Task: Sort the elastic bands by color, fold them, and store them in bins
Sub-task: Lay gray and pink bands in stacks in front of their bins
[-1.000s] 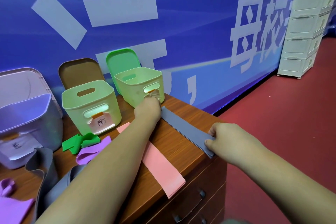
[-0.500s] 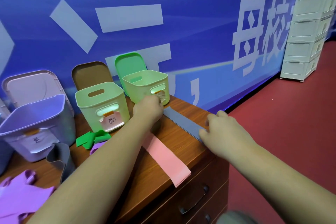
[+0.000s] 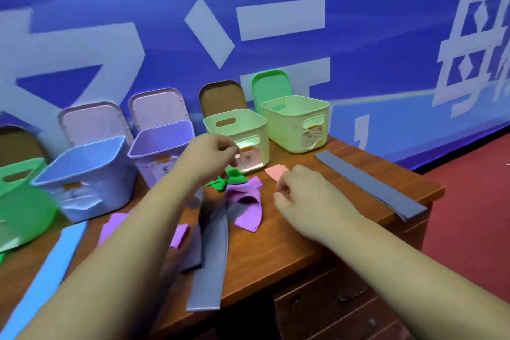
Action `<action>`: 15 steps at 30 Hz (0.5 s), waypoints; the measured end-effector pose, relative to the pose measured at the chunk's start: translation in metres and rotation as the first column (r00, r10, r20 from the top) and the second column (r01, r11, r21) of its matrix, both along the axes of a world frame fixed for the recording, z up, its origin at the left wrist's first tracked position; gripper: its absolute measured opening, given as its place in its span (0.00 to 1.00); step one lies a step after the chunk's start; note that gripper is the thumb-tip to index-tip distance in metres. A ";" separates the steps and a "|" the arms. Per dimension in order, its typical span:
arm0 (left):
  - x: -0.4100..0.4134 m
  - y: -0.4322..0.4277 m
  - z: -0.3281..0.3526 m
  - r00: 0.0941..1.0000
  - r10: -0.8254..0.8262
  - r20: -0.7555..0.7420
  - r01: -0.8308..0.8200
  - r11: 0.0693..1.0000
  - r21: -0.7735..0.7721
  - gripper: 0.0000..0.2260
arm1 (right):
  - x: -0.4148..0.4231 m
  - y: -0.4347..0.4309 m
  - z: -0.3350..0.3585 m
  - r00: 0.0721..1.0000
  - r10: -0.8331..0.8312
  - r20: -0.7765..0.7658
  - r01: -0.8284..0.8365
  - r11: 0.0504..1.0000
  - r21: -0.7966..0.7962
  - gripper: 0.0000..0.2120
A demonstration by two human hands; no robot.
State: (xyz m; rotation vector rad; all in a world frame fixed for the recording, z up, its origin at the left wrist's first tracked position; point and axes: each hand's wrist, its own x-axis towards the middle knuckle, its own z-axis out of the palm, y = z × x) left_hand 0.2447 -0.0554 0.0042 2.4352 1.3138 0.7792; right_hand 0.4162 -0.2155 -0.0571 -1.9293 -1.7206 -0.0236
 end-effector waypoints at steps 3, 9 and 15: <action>-0.053 0.005 0.000 0.993 0.089 0.075 -0.087 0.996 -0.031 0.10 | -0.030 0.021 -0.004 0.996 0.092 0.004 -0.092 0.995 0.030 0.10; -0.101 0.015 -0.037 0.986 0.165 0.006 -0.165 0.986 -0.018 0.13 | -0.077 0.058 -0.011 0.976 0.216 -0.012 -0.214 0.973 0.085 0.08; -0.121 -0.001 -0.062 0.985 -0.160 -0.058 0.156 0.985 -0.071 0.23 | -0.082 0.073 -0.049 0.956 0.292 -0.034 -0.291 0.956 0.030 0.05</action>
